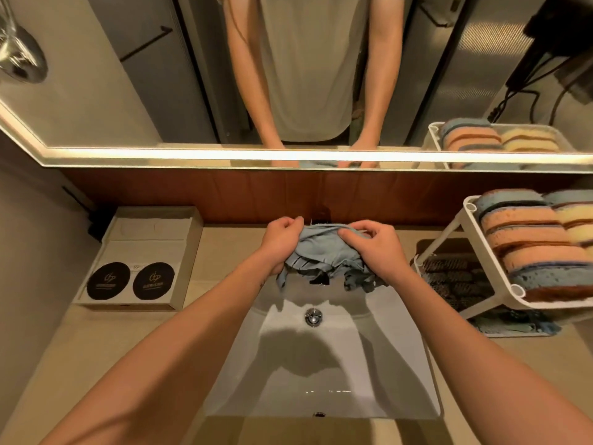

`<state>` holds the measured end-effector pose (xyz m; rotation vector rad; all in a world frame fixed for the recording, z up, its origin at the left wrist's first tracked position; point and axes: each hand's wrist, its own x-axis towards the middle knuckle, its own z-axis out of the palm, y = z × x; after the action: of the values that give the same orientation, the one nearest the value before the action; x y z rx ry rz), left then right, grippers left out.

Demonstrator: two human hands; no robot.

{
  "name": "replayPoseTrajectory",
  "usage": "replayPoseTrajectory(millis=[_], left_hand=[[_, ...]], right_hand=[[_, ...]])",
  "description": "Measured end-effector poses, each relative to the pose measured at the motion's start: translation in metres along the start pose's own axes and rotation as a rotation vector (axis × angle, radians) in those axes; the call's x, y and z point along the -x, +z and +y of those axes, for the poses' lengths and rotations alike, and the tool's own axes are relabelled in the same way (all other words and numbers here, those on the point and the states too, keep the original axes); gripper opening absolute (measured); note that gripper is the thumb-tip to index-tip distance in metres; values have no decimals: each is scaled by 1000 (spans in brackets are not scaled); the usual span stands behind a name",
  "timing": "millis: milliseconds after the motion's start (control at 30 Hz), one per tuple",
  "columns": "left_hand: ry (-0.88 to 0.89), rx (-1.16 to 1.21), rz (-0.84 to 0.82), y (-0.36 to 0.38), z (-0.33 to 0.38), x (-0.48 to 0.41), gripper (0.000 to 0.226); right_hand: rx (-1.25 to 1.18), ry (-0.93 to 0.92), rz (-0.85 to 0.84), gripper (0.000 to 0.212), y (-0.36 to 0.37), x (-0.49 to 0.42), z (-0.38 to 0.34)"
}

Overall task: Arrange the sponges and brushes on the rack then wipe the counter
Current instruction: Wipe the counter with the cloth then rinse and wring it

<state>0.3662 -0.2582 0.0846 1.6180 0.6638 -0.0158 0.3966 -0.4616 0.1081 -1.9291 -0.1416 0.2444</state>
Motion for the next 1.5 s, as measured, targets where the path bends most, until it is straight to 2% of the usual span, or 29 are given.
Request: replayPoseTrajectory(millis=[300,433,533,800,967,1100,1233,1400,1500], left_hand=[[-127,145,113,13,21,-52,22],[-168,94,162,16,13,-67,19],[-175,65,167,18,6,-68,23],[-192,78,165,19,-16,-43,24],[-210,67,153,18,-29,-16,27],[-186,2,157,14,-39,2,27],[-114,-172,149,9,-54,28,30],[-63,-145,117,6,-65,61,29],[-36,-150,35,6,-55,79,36]], right_hand=[[175,1,28,27,7,-71,3],[218,71,9,23,17,-89,16],[159,110,-14,24,21,-91,28],[189,98,-85,24,16,-62,31],[215,85,-102,32,15,-35,42],[239,53,-140,29,11,-14,43],[294,16,-218,28,7,8,55],[173,-43,-236,18,4,30,64],[31,14,-253,20,1,38,61]])
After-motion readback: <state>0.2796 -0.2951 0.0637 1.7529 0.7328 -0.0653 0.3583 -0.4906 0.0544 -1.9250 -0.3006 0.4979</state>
